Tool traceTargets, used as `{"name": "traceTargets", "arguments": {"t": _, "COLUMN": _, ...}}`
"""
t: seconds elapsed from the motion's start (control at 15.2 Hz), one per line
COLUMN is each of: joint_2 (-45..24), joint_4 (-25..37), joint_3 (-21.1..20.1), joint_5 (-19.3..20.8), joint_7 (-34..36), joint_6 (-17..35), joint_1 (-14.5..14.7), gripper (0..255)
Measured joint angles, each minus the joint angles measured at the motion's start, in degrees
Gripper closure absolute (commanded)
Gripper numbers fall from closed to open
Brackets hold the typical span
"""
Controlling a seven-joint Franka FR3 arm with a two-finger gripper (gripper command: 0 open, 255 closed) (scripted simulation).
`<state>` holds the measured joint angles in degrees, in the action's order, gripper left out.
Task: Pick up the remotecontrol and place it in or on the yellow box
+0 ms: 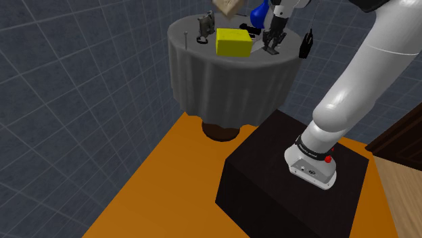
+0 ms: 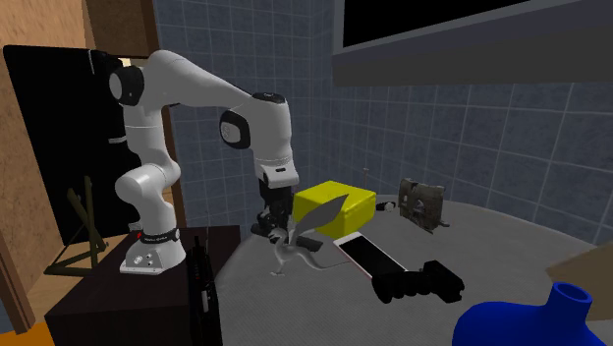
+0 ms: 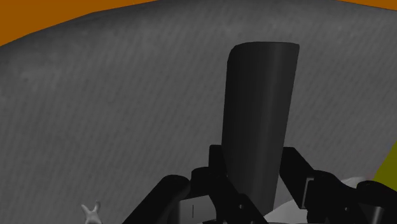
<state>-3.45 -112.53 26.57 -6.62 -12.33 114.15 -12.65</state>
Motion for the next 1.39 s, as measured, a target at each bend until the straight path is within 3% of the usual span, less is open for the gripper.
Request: {"name": "traceTargets", "arguments": {"t": 1.39, "joint_2": 1.84, "joint_4": 14.26, "joint_3": 0.15, "joint_5": 1.35, "joint_7": 1.77, "joint_6": -15.82, "joint_1": -0.03, "gripper": 255}}
